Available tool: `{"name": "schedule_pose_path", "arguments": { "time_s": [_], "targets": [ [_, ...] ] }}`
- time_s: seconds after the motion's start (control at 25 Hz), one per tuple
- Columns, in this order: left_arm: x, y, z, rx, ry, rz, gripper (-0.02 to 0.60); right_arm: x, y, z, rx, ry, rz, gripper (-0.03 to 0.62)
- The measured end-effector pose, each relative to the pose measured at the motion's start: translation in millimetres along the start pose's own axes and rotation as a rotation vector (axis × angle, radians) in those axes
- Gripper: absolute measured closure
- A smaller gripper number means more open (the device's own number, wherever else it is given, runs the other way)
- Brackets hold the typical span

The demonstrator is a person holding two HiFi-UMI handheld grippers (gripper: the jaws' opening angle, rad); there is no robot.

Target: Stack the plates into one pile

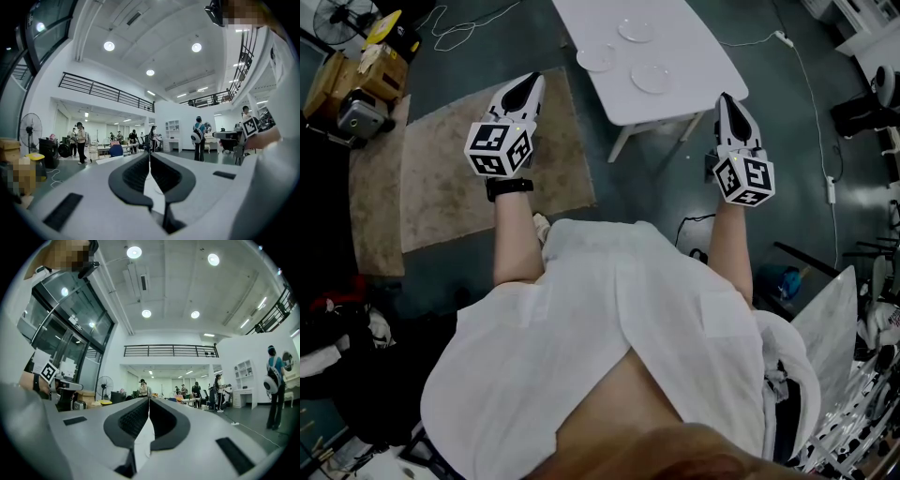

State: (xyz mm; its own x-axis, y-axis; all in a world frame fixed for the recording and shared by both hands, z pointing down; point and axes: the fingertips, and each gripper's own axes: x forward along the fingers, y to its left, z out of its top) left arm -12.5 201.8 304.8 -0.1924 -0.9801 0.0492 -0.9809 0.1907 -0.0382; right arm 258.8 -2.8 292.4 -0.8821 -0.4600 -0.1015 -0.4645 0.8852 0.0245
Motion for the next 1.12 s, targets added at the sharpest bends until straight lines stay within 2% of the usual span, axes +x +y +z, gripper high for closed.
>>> {"name": "schedule_pose_path", "arguments": {
  "time_s": [0.24,0.6,0.8,1.12],
  "targets": [
    [11.5,-0.6,-9.2,-0.004,0.023,-0.026,0.565,10.5,-0.8,-7.3,0.003,0.018,-0.001,0.566],
    [52.3,27.6,-27.5,-0.025,0.037,-0.041,0.565,52.7,-8.8,-18.8,-0.016,0.039,0.0,0.566],
    [98.8,59.1,-30.0,-0.031,0.025,-0.066,0.565,97.8,-14.2,-27.1,-0.026,0.045,-0.008,0.566],
    [193.6,123.1,-23.3,-0.024,0.049,-0.155,0.565,195.7,-31.2,-39.7,-0.019,0.09,-0.065,0.566]
  ]
}}
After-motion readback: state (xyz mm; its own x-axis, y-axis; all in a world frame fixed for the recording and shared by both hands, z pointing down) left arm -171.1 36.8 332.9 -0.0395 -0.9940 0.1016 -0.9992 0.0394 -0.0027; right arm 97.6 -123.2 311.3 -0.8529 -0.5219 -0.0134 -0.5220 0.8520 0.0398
